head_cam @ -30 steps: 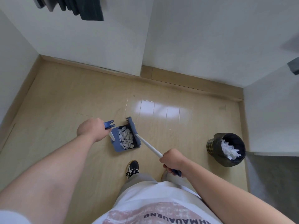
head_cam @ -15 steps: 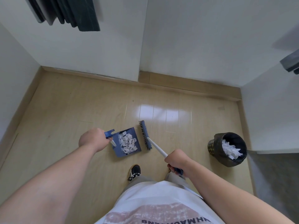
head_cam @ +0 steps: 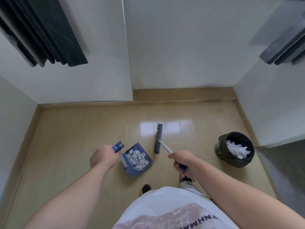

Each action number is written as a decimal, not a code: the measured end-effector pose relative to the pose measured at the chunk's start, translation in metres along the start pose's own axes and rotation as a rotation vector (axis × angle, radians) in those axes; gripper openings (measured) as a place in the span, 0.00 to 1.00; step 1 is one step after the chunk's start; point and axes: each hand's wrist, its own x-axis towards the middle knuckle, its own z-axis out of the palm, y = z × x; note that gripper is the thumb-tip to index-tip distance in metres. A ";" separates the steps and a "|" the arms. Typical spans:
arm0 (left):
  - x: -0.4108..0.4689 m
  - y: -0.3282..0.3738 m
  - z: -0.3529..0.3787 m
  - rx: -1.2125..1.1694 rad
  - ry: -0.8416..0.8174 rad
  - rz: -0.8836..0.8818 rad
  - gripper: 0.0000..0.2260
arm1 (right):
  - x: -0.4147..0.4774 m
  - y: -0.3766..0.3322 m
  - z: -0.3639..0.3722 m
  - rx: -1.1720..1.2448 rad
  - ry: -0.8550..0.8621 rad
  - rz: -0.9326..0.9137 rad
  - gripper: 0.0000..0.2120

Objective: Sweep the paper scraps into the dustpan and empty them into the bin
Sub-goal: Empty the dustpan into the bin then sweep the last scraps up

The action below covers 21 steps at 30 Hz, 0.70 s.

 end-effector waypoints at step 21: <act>-0.009 0.142 -0.069 -0.265 0.063 0.129 0.33 | -0.019 0.030 -0.078 -0.076 0.119 0.041 0.13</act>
